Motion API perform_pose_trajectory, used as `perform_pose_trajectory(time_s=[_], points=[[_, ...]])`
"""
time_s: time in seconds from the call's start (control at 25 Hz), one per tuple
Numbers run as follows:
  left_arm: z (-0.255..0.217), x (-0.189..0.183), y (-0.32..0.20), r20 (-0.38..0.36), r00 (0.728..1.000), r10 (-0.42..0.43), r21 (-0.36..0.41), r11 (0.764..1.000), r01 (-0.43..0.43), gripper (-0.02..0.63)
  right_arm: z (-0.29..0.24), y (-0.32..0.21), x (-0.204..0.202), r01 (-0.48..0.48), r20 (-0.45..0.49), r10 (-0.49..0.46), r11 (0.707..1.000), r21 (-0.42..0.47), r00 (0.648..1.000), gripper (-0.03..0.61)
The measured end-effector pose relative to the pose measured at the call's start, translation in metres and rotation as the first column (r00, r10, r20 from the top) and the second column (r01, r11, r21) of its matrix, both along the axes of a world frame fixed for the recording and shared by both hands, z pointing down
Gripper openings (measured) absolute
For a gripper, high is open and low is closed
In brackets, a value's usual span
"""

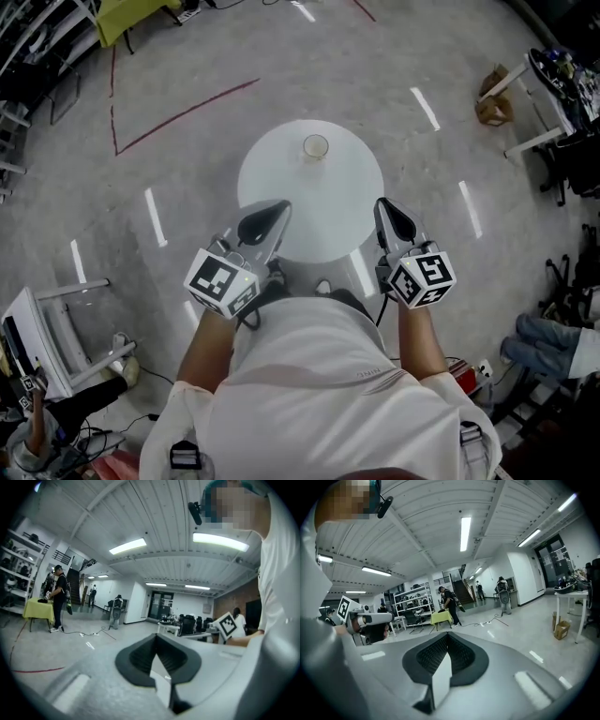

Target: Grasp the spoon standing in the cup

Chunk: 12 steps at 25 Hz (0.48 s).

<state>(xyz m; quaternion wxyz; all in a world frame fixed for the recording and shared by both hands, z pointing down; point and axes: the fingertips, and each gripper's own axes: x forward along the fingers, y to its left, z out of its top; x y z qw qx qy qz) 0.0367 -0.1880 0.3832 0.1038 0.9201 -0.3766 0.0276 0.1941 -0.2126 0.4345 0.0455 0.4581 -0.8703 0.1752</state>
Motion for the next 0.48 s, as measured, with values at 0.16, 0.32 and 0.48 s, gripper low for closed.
perform_pose_trajectory(time_s=[0.16,0.32,0.48], points=[[0.0,-0.067,-0.048,-0.027,1.0,-0.012,0.0,1.0,0.012,0.003,-0.003,-0.046,-0.059,0.034,-0.047,-0.035,0.999,-0.009,0.998,0.005],[0.014,-0.123,-0.088,-0.043,0.999,-0.029,-0.017,0.999,0.028,0.003,0.004,-0.086,-0.098,0.01,-0.069,-0.013,0.999,-0.046,0.998,0.005],[0.025,-0.14,-0.113,-0.05,0.998,-0.042,-0.033,0.999,0.04,0.003,0.041,-0.119,-0.105,-0.033,-0.095,0.017,0.985,-0.168,0.995,0.005]])
